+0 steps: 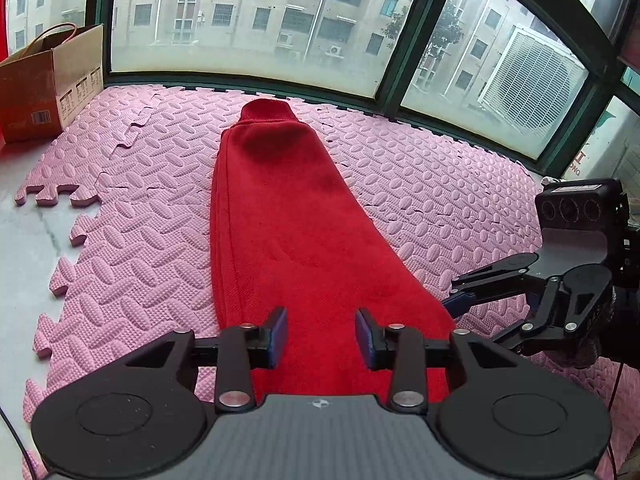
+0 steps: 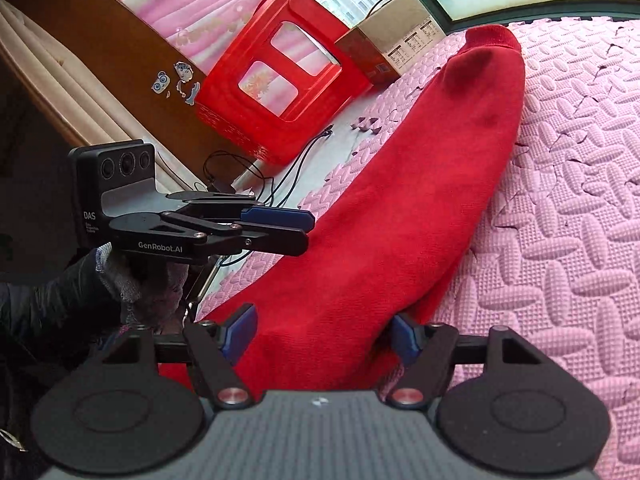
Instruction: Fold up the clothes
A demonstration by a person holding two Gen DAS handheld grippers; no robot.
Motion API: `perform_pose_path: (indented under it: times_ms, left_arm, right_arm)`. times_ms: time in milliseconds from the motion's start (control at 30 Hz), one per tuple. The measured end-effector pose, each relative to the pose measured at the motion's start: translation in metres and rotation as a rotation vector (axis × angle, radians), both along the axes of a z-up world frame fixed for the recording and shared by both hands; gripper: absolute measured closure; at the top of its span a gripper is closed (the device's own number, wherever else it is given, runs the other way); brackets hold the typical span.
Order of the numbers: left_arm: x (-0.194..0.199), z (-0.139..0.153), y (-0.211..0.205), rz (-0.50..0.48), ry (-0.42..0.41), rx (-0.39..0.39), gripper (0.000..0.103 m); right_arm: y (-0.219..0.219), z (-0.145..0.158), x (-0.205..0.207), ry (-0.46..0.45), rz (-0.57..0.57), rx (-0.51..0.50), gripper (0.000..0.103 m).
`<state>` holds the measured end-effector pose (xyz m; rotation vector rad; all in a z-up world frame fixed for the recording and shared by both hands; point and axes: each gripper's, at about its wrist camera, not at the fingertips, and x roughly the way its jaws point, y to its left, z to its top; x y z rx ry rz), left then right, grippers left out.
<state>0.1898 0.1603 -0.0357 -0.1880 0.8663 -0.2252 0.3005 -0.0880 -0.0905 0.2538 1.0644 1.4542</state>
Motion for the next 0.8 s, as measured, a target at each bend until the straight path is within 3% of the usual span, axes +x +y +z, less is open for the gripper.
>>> perform_pose_path:
  times_ms: [67,267,433,567,667,800]
  left_arm:
    - [0.002,-0.004,0.0,-0.006,0.009,-0.001,0.063]
    - [0.006,-0.014,-0.007,-0.025,0.029,0.02,0.063]
    - [0.009,-0.021,-0.008,-0.024,0.042,0.045,0.063]
    - [0.01,-0.023,-0.01,-0.022,0.039,0.051,0.062]
    - [0.009,-0.021,-0.011,-0.024,0.037,0.063,0.062]
    - [0.004,-0.018,-0.009,-0.03,0.031,0.104,0.062]
  right_arm:
    - [0.002,-0.005,0.002,0.047,0.035,0.03,0.022]
    - [0.007,-0.01,0.012,0.08,0.123,0.064,0.022]
    - [-0.014,0.002,0.009,0.045,0.236,-0.015,0.022]
    - [-0.022,0.009,-0.003,0.02,0.264,-0.057,0.024]
    - [-0.025,0.025,-0.015,-0.106,0.226,-0.105,0.027]
    - [-0.032,0.043,-0.01,-0.133,0.092,-0.072,0.031]
